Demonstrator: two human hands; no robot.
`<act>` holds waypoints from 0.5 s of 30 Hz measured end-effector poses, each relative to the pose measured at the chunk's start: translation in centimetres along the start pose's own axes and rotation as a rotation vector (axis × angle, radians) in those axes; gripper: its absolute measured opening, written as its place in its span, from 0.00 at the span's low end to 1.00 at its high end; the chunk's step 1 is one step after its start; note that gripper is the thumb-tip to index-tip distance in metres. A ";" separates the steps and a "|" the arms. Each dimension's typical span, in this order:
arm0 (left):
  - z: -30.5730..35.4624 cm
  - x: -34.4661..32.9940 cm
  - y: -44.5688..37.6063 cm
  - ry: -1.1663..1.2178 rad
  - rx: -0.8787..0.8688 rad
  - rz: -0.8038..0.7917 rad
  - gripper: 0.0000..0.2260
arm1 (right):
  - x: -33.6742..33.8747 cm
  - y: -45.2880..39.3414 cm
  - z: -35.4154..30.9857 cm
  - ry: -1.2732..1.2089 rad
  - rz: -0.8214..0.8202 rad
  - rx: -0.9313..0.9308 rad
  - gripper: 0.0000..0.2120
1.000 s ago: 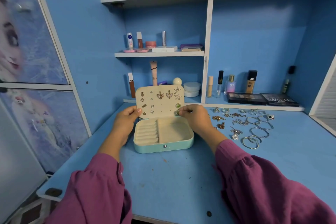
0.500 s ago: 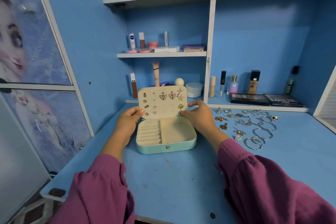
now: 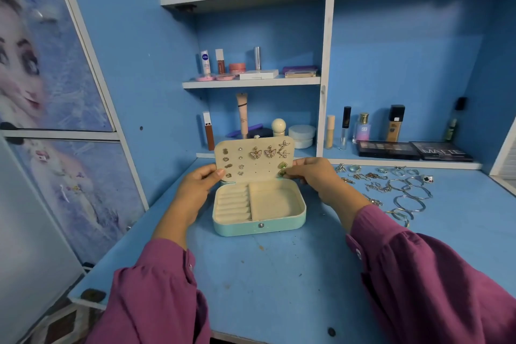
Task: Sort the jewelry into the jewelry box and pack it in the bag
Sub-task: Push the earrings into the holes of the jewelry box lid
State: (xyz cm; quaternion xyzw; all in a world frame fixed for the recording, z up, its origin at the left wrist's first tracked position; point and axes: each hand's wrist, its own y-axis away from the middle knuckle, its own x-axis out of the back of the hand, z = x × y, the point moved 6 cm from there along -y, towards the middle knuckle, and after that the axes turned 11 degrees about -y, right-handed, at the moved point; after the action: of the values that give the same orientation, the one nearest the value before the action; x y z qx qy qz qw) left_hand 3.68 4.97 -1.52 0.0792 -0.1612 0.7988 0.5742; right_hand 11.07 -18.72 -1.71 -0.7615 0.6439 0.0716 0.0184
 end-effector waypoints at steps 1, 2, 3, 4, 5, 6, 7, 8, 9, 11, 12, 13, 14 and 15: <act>0.0 0.0 0.1 -0.007 0.001 -0.009 0.08 | 0.1 0.2 -0.1 -0.017 0.009 -0.039 0.02; 0.1 0.0 0.2 -0.013 -0.002 -0.016 0.07 | 0.2 0.4 -0.2 -0.029 0.020 -0.079 0.02; 0.2 -0.1 0.2 -0.018 -0.005 -0.020 0.07 | 0.3 0.5 -0.2 -0.030 0.030 -0.112 0.05; 0.4 -0.1 0.3 -0.021 -0.008 -0.019 0.07 | 0.4 0.5 -0.2 -0.024 0.035 -0.133 0.07; 0.4 0.0 0.4 -0.027 -0.006 -0.019 0.06 | 0.5 0.4 -0.2 -0.009 0.038 -0.143 0.09; 0.4 0.0 0.4 -0.032 -0.002 -0.023 0.06 | 0.6 0.2 -0.1 0.008 0.040 -0.148 0.12; 0.3 0.1 0.4 -0.039 0.004 -0.030 0.05 | 0.8 -0.1 0.1 0.022 0.038 -0.147 0.14; 0.2 0.3 0.4 -0.051 0.009 -0.036 0.05 | 0.9 -0.2 0.3 0.025 0.030 -0.148 0.15; 0.2 0.4 0.4 -0.066 0.016 -0.041 0.05 | 1.0 -0.4 0.4 0.010 0.011 -0.149 0.15; 0.1 0.5 0.5 -0.078 0.027 -0.047 0.05 | 1.0 -0.5 0.5 -0.032 -0.046 -0.151 0.16; 0.2 0.5 0.6 -0.077 0.031 -0.050 0.05 | 1.1 -0.5 0.5 -0.045 -0.073 -0.149 0.15; 0.2 0.4 0.6 -0.079 0.034 -0.054 0.04 | 1.2 -0.5 0.5 -0.055 -0.096 -0.146 0.14; 0.2 0.4 0.6 -0.084 0.036 -0.056 0.04 | 1.2 -0.5 0.5 -0.064 -0.118 -0.143 0.13; 0.2 0.3 0.7 -0.088 0.044 -0.057 0.04 | 1.3 -0.4 0.5 -0.073 -0.136 -0.140 0.11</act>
State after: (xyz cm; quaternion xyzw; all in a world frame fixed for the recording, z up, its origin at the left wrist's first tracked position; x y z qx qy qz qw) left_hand 2.95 5.00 -1.32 0.1314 -0.1665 0.7810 0.5874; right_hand 11.65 -19.89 -2.42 -0.7998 0.5830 0.1427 -0.0068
